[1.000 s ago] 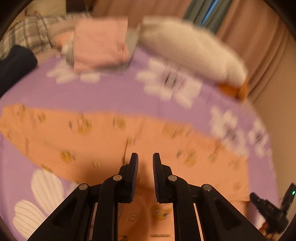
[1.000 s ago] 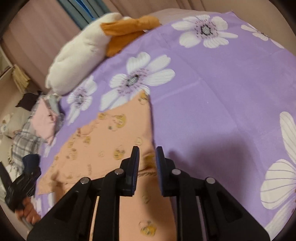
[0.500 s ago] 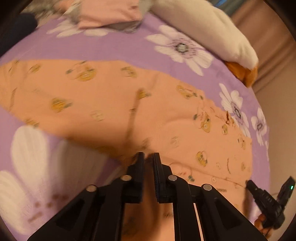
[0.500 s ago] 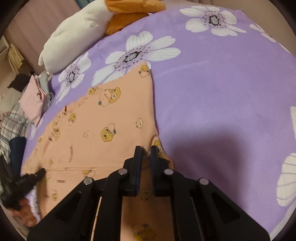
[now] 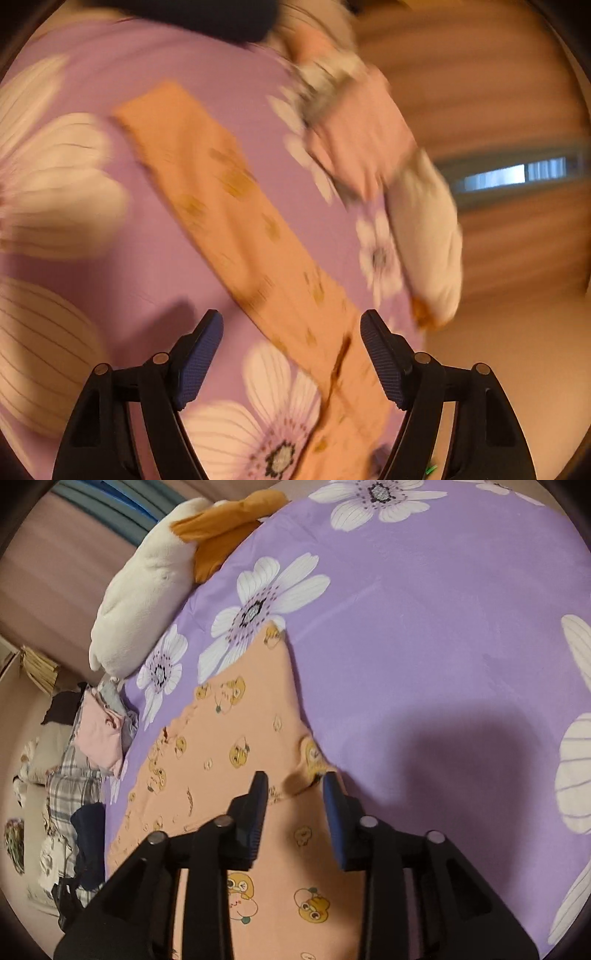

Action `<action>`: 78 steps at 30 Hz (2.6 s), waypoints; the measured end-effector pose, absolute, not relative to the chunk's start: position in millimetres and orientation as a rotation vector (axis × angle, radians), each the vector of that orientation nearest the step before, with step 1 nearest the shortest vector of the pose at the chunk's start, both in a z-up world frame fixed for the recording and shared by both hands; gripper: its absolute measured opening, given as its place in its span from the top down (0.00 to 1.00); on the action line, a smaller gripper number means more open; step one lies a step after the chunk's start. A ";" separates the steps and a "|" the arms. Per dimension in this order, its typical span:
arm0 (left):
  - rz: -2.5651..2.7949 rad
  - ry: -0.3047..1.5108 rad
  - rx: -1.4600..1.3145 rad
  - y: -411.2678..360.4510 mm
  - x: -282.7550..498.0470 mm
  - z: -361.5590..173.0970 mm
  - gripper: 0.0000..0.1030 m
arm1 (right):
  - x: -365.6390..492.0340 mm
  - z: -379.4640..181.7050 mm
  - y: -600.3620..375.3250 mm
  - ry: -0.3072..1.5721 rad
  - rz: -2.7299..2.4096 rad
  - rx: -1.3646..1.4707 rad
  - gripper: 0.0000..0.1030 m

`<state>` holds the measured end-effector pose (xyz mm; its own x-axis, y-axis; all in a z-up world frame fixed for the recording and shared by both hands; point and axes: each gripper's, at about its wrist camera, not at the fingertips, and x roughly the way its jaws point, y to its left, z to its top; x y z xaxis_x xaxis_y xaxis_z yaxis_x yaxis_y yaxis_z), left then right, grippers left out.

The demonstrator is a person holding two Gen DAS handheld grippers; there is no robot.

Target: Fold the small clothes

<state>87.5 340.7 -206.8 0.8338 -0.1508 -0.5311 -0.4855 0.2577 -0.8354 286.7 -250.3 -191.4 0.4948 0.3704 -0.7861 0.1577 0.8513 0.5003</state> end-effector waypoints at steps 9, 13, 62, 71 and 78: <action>0.292 0.431 -1.482 384.7 95.6 -233.8 0.05 | 278.2 -176.5 -223.4 1.016 0.163 0.433 0.31; 0.236 0.488 -1.449 391.3 121.4 -243.4 0.01 | 275.6 -170.0 -213.8 1.005 0.197 0.379 0.28; 0.139 0.851 -0.257 40.5 228.1 -125.0 0.30 | 259.1 -161.2 -308.6 0.958 0.074 0.465 0.55; 0.200 1.080 -0.402 132.3 223.2 -223.2 0.61 | 263.3 -168.7 -299.9 1.000 0.066 0.448 0.53; 0.208 1.014 -0.313 116.1 249.8 -226.4 0.73 | 260.7 -161.7 -277.0 0.949 0.085 0.299 0.53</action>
